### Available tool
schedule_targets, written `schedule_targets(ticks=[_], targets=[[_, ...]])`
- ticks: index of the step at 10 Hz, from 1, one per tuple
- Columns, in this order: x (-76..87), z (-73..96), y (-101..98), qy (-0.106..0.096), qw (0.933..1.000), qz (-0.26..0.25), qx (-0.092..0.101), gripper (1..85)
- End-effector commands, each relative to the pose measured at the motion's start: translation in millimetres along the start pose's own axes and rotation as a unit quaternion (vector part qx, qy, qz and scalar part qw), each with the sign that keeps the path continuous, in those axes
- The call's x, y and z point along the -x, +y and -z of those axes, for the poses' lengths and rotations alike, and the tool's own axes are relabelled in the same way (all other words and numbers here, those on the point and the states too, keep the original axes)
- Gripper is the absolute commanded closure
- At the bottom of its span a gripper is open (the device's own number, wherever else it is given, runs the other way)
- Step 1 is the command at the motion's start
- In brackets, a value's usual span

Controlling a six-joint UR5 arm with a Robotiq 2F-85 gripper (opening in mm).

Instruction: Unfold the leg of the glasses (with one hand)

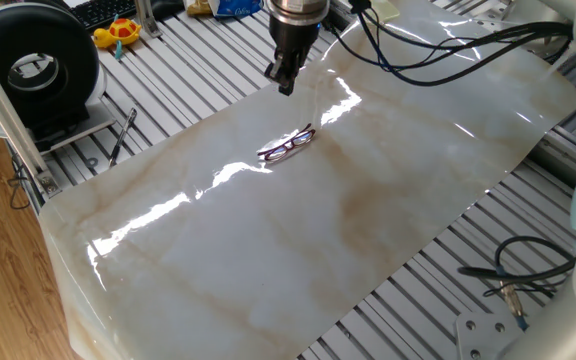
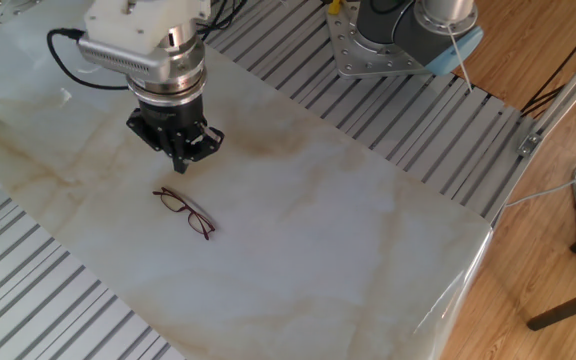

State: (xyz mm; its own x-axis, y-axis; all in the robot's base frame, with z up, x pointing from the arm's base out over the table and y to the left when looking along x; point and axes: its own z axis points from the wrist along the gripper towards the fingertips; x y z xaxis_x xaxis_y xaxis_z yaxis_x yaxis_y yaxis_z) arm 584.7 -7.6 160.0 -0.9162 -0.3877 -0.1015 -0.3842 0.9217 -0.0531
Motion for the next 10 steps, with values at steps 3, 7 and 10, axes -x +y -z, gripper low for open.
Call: schedule_targets(ticks=[3,7,10], targets=[[-3.1,-28.3,-21.6,0.015,0.9844,0.175,-0.015,44.0],[-4.2,-41.6,-17.6,0.022,0.9714,0.237,0.002,46.7],[-5.4,-75.9,-35.8,0.023,0.9515,0.307,-0.007,49.0]])
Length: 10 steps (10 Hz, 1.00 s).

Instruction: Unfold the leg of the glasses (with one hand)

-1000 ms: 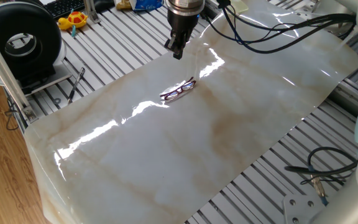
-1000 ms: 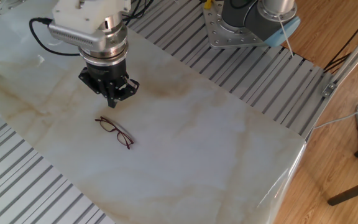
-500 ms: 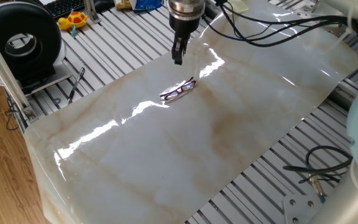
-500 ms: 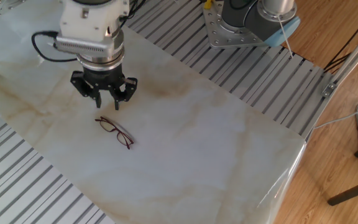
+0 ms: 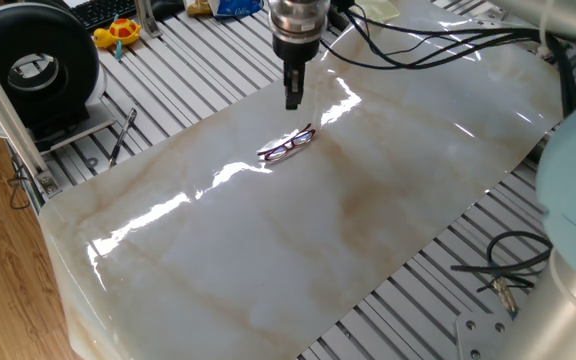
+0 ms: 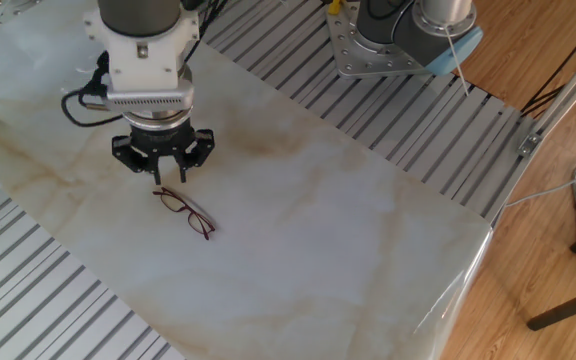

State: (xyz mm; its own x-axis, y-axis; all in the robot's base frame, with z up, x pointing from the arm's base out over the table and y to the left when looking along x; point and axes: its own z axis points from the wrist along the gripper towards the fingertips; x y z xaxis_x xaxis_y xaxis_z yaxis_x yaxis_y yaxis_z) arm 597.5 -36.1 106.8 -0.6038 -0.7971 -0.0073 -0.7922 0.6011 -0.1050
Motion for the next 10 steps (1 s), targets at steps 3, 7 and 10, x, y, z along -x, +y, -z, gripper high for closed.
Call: schedule_targets(ticks=[3,7,10], targets=[[-7.4,-37.3,-7.6,-0.001,0.9972,0.075,0.003,49.0],[-8.7,-45.1,-2.7,0.0,0.9966,0.082,0.009,51.7],[-9.3,-50.8,-0.8,-0.001,0.9952,0.098,0.01,51.7]])
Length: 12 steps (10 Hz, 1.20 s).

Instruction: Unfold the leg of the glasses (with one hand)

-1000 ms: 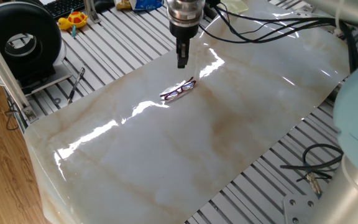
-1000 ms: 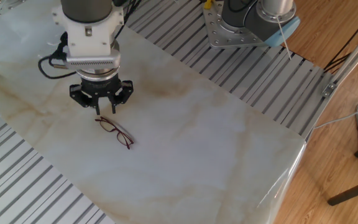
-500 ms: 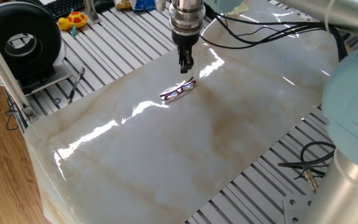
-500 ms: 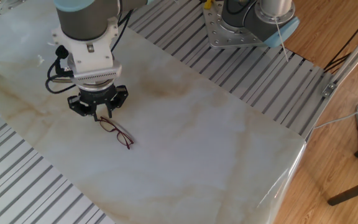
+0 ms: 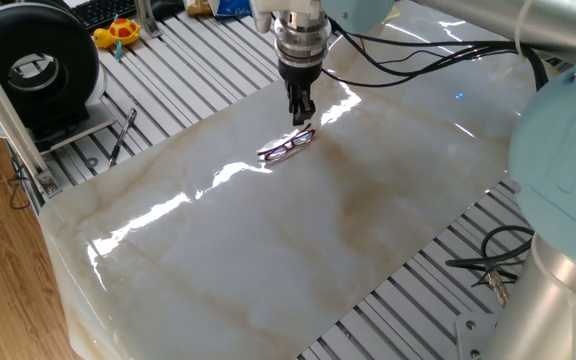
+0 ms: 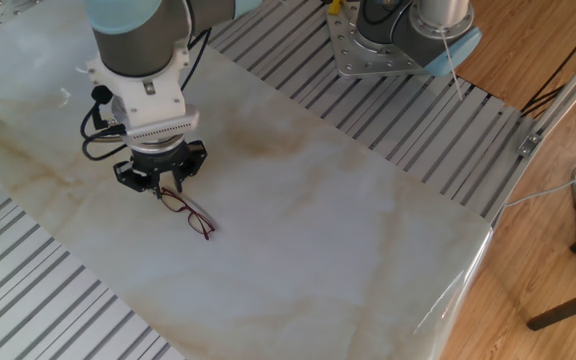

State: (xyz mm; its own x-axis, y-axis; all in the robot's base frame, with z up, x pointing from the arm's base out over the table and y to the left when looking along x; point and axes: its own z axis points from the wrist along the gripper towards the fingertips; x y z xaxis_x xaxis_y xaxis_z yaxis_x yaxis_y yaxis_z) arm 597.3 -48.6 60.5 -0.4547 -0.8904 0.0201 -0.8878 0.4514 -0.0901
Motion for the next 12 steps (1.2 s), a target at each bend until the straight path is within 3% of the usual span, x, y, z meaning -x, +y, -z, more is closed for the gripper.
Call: schedule_targets(ticks=[1,5,8,12], targets=[[1.8,-4.1,-1.1,-0.007,0.9998,0.017,-0.003,52.0],[18.9,-9.1,6.3,-0.037,0.9991,0.021,0.003,53.0],[20.1,-4.1,9.3,-0.046,0.9986,0.026,0.005,58.0],[21.0,-7.5,3.4,-0.053,0.9982,0.027,-0.007,58.7]])
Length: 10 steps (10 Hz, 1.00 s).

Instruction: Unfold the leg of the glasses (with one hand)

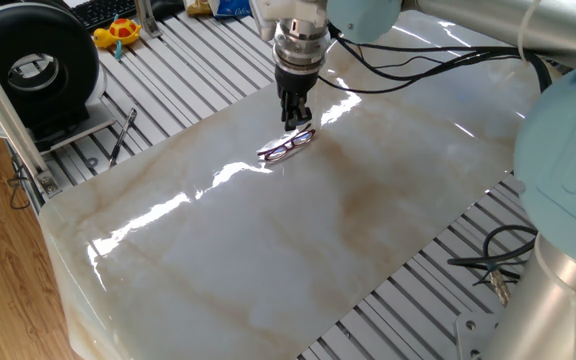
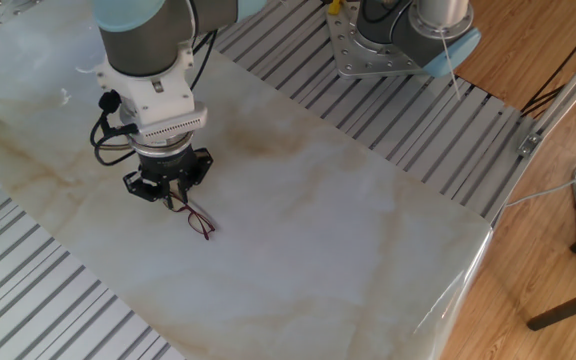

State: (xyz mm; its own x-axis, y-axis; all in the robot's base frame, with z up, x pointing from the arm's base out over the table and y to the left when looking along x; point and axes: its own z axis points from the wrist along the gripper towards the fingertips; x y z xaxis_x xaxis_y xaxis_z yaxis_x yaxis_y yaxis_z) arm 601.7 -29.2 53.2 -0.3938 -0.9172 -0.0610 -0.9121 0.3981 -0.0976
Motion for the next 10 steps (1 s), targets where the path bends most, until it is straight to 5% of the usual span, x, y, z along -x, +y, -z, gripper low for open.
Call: schedule_targets(ticks=[1,4,10], targets=[[-0.7,-3.1,-3.2,-0.006,1.0,0.001,-0.007,58.3],[-17.9,0.9,-10.1,0.027,0.9993,0.02,-0.019,51.3],[-9.0,-6.7,0.8,0.003,0.9999,0.014,-0.009,49.0]])
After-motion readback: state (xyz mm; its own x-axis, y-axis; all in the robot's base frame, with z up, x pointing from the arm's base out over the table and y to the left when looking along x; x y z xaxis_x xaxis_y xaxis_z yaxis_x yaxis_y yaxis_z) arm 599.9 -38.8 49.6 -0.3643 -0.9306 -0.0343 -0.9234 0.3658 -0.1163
